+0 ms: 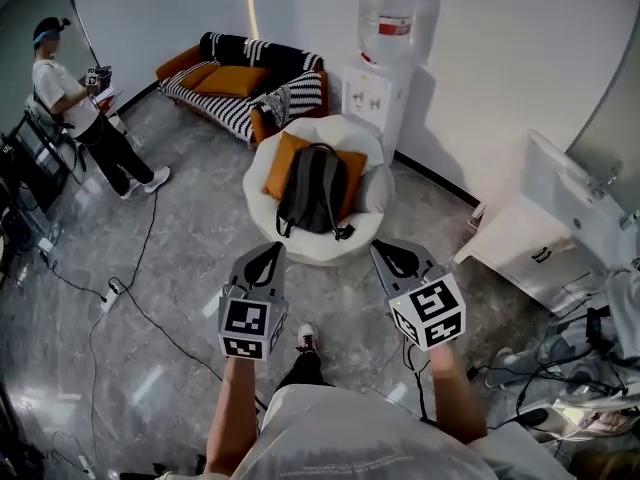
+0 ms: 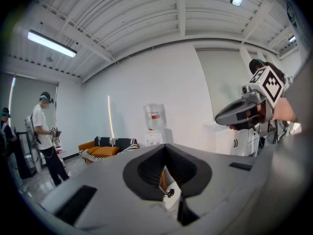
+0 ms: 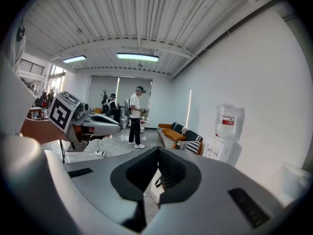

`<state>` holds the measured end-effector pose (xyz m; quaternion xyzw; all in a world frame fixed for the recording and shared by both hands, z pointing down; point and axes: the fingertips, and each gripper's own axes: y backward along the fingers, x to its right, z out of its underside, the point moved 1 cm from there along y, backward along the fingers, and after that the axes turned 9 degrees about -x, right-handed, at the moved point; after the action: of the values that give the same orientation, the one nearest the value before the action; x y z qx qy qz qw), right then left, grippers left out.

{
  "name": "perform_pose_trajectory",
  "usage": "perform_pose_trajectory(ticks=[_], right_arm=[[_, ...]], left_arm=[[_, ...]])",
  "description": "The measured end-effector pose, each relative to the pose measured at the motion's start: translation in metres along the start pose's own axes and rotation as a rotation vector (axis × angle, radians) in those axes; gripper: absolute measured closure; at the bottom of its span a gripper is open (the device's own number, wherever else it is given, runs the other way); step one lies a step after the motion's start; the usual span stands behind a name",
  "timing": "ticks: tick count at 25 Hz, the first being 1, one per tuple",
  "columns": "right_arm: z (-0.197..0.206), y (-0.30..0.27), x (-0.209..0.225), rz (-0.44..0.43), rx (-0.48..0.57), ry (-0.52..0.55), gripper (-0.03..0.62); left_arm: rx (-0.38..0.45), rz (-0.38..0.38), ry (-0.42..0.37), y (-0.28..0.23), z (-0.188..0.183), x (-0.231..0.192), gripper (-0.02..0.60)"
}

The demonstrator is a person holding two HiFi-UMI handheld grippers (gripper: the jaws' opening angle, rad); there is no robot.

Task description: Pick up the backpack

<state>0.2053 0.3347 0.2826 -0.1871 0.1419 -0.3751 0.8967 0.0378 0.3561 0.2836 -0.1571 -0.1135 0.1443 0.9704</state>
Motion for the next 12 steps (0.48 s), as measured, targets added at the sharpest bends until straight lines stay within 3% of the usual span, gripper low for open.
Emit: perform_pose_trajectory(ticks=[12], right_arm=[[-0.052,-0.100,0.031,0.011,-0.009,-0.018,0.591]], left_arm=[[-0.011,0.032,0.000,-0.080,-0.016,-0.089,0.558]])
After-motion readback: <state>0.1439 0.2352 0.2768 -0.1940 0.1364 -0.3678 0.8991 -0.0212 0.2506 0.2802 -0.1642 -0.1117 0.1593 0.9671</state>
